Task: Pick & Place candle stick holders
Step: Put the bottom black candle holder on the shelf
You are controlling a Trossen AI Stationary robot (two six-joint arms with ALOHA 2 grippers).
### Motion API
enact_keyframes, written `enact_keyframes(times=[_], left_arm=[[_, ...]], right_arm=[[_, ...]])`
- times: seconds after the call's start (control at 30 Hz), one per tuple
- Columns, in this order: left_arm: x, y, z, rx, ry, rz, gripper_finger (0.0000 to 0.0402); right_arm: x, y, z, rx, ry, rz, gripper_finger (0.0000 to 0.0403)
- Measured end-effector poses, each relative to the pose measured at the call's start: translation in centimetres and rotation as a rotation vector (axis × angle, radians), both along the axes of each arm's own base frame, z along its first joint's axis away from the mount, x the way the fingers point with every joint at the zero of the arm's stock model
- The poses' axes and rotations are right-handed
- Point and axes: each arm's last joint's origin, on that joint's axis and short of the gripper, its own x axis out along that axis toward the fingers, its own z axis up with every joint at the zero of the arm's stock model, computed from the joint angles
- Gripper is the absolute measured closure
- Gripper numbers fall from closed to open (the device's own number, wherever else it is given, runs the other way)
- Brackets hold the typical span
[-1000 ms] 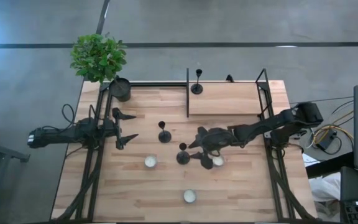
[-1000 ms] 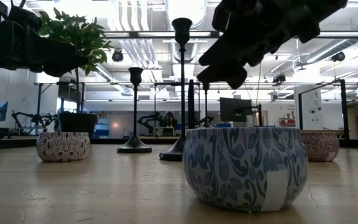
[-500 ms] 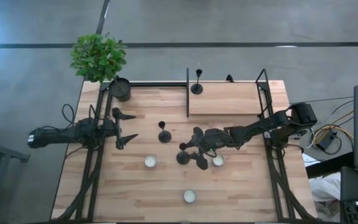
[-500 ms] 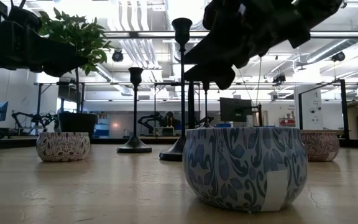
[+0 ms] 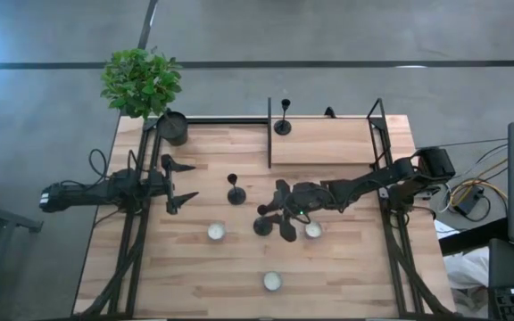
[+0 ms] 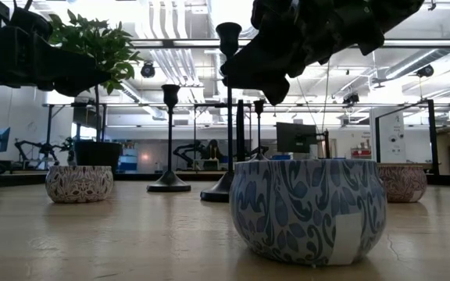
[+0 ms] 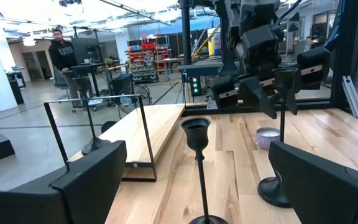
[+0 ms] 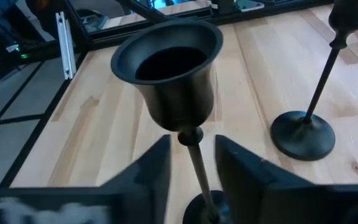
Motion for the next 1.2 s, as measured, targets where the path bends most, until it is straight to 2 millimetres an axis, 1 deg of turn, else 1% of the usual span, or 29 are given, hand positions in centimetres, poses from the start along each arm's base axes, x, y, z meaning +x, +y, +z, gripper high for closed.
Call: enact_keyframes(times=[0.13, 0.17, 0.27, 0.43, 0.6, 0.7, 0.77, 0.87, 1.03, 1.1, 1.2], left_arm=[[0.0, 0.0, 0.0, 0.000, 0.000, 0.000, 0.0003], [0.0, 0.0, 0.0, 0.000, 0.000, 0.000, 0.0003], [0.0, 0.0, 0.0, 0.000, 0.000, 0.000, 0.0003], [0.0, 0.0, 0.0, 0.000, 0.000, 0.000, 0.0003], [0.0, 0.0, 0.0, 0.000, 0.000, 0.000, 0.0003], [0.0, 0.0, 0.0, 0.000, 0.001, 0.000, 0.0003], [0.0, 0.0, 0.0, 0.000, 0.000, 0.000, 0.0003], [0.0, 0.0, 0.0, 0.000, 0.002, -0.001, 0.0003], [0.0, 0.0, 0.0, 0.000, 0.002, 0.000, 0.0003], [0.0, 0.0, 0.0, 0.000, 0.002, 0.000, 0.0003], [0.0, 0.0, 0.0, 0.000, 0.002, 0.000, 0.0003]], right_arm=[[0.0, 0.0, 0.0, -0.004, -0.002, 0.001, 0.0371], [0.0, 0.0, 0.1, -0.010, -0.007, -0.001, 0.0381], [0.1, 0.0, 0.1, -0.001, -0.008, -0.017, 0.0389], [0.0, -0.1, 0.1, 0.006, -0.003, -0.053, 0.0392], [-1.0, -0.4, 0.9, -0.018, 0.049, -0.119, 0.0393], [-2.2, -0.8, 2.1, -0.056, 0.080, -0.171, 0.0393], [-3.3, -1.1, 3.6, -0.083, 0.070, -0.210, 0.0394], [-5.4, -1.6, 5.7, -0.143, 0.059, -0.289, 0.0394], [-8.8, -2.8, 8.7, -0.219, 0.004, -0.455, 0.0394], [-9.9, -3.5, 9.4, -0.224, -0.021, -0.510, 0.0394], [-11.1, -4.9, 10.4, -0.215, -0.063, -0.582, 0.0394]])
